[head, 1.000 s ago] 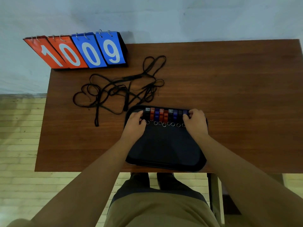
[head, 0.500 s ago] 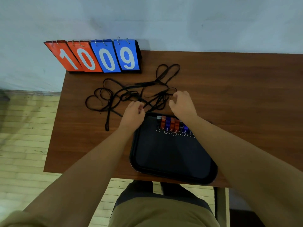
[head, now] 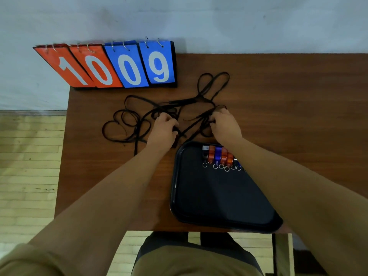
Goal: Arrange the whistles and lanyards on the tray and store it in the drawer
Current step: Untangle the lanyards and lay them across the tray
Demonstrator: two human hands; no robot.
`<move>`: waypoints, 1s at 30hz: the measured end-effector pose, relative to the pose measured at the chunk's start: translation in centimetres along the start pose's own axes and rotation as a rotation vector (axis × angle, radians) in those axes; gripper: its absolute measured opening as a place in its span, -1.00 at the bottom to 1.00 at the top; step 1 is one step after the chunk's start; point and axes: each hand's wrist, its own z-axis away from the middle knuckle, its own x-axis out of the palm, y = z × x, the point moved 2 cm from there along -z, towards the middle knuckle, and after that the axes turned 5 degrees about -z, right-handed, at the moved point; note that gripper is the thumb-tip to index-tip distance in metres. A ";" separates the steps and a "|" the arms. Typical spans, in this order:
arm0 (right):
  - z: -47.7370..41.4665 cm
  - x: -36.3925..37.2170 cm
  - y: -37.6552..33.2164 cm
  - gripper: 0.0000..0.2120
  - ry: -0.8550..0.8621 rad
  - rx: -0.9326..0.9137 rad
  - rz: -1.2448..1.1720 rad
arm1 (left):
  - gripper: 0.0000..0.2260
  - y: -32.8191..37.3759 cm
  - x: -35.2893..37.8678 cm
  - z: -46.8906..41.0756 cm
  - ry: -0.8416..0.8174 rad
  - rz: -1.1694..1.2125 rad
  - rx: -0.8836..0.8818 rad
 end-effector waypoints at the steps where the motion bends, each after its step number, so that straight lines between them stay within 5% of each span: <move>1: 0.0 -0.1 -0.1 -0.85 0.025 -0.002 -0.017 | -0.81 -0.3 -0.1 -0.1 0.020 0.011 -0.017; 9: 1.2 -4.6 -3.9 -0.90 0.236 -0.077 -0.211 | -0.71 0.7 -4.2 0.1 0.182 0.152 -0.014; 13: 2.3 -7.3 -7.4 -0.90 0.118 -0.121 -0.284 | -0.59 4.5 -6.7 0.1 -0.006 0.404 0.154; 17: 2.6 -10.1 -9.3 -0.92 0.106 -0.117 -0.380 | -0.88 6.2 -9.0 -0.1 -0.073 0.500 0.175; 30: 6.8 -14.1 -9.6 -0.76 0.083 -0.168 -0.109 | -0.84 4.1 -15.5 2.4 0.100 0.520 0.166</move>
